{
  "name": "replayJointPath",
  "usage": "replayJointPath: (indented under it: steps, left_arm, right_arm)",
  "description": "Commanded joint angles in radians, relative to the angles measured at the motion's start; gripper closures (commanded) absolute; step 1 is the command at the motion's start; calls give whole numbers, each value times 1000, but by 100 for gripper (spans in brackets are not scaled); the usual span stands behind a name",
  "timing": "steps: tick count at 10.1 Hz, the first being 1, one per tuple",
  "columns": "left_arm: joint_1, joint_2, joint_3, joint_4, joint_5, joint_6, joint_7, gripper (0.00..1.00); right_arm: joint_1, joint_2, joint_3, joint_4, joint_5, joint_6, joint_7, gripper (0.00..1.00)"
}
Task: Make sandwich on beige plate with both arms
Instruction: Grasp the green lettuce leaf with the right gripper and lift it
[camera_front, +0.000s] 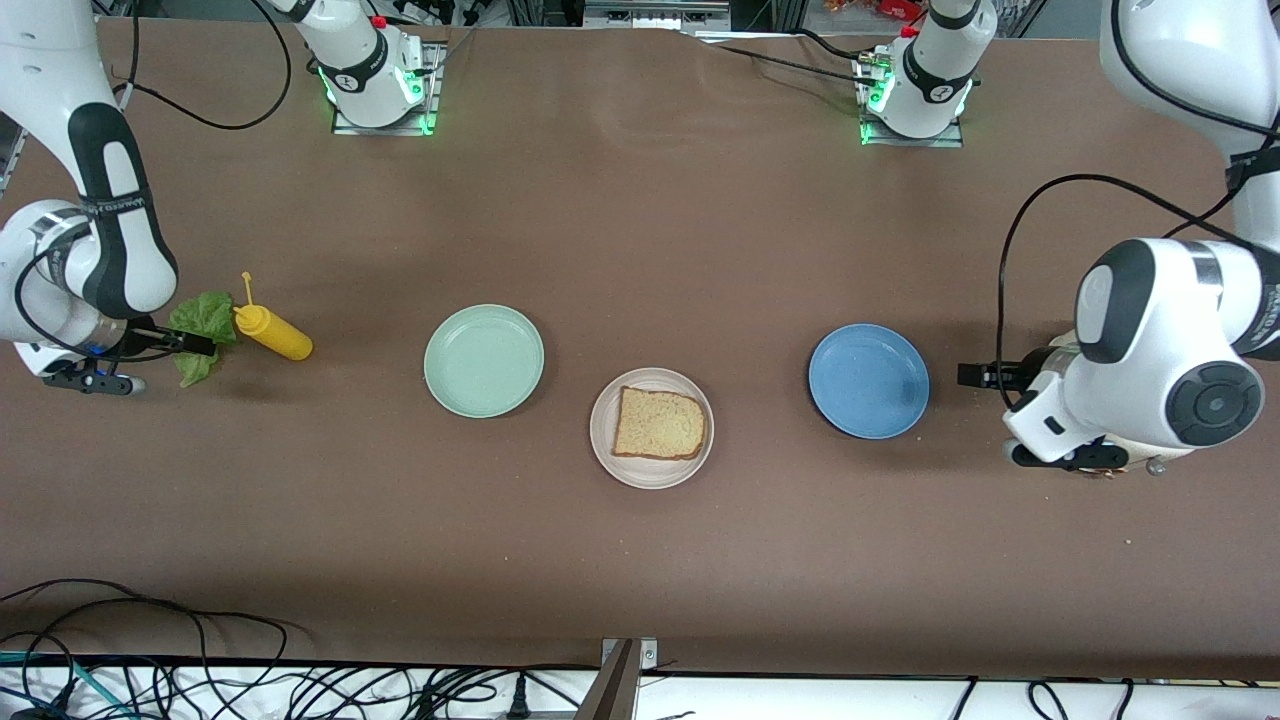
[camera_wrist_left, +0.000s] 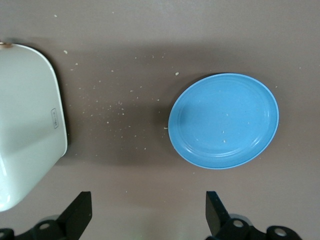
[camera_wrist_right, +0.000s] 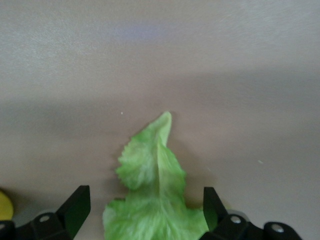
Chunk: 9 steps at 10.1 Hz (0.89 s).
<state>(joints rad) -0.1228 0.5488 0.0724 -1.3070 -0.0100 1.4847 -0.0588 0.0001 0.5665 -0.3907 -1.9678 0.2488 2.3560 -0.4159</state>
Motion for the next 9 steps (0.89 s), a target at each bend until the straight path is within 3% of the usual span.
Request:
replayJointPath:
  steps: [1,3,4,6,7,9]
  left_arm:
    - [5,-149,-11,-156,25,3,-19,0]
    - [15,-220,-11,-214,21,5,-22,0]
    - [17,-246,-11,-237,21,5,-36,0]
    - [15,-303,-13,-297,21,12,-64,0]
    - [15,-325,-13,-314,22,14,-64,0]
    - [17,-369,-13,-324,27,2,-62,0]
  right_arm:
    - [-25,30,7,-2,114,17,-124,0]
    - [-32,42,7,0,115,16,-130,0]
    - [-34,44,7,0,116,14,-133,8]
    - [-34,43,7,3,115,-1,-133,83]
    - [-35,43,7,10,116,-20,-132,100]
    - [-51,33,4,59,119,-151,-132,100]
